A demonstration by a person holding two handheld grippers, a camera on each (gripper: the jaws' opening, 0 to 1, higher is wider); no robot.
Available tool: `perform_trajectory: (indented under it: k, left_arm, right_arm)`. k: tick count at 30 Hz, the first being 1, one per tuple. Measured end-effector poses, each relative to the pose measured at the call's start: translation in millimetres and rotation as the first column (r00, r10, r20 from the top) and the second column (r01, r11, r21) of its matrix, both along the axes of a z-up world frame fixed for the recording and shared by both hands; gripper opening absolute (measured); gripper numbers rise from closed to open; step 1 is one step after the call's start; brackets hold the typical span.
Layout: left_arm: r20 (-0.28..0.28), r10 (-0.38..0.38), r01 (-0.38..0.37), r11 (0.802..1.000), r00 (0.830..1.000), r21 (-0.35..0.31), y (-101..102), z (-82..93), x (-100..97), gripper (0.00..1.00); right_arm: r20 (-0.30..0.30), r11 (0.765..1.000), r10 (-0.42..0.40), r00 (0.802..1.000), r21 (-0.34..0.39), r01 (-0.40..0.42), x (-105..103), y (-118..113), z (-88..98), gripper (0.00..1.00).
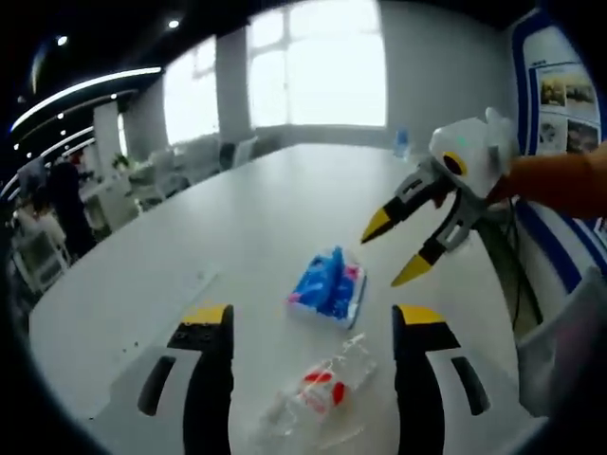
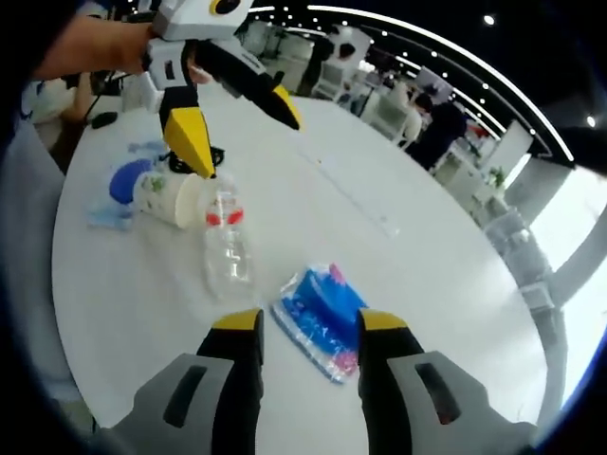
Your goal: Arrange the tabletop items into an orderly group along one side of the table until the central work area is clear of visible clutter.
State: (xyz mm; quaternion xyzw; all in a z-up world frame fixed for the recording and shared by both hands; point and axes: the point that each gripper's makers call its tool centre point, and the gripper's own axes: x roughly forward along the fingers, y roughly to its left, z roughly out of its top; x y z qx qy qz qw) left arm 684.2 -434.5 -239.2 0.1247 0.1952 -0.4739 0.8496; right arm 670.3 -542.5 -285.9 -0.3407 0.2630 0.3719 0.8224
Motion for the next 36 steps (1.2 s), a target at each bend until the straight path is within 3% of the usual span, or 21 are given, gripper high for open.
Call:
perform_trajectory:
  k: [20, 36]
  left_arm:
    - [0.0, 0.085, -0.085, 0.996, 0.996, 0.0, 61, -6.0, -46.2, 0.62]
    - [-0.012, 0.155, -0.155, 0.988, 0.988, 0.009, 100, -25.7, -91.3, 0.6]
  right_arm:
    - [-0.001, 0.995, 0.098, 0.995, -0.013, -0.098, -28, 46, 5.8, 0.39]
    - [-0.03, 0.986, 0.168, 0.985, -0.015, -0.169, -43, 78, -4.4, 0.39]
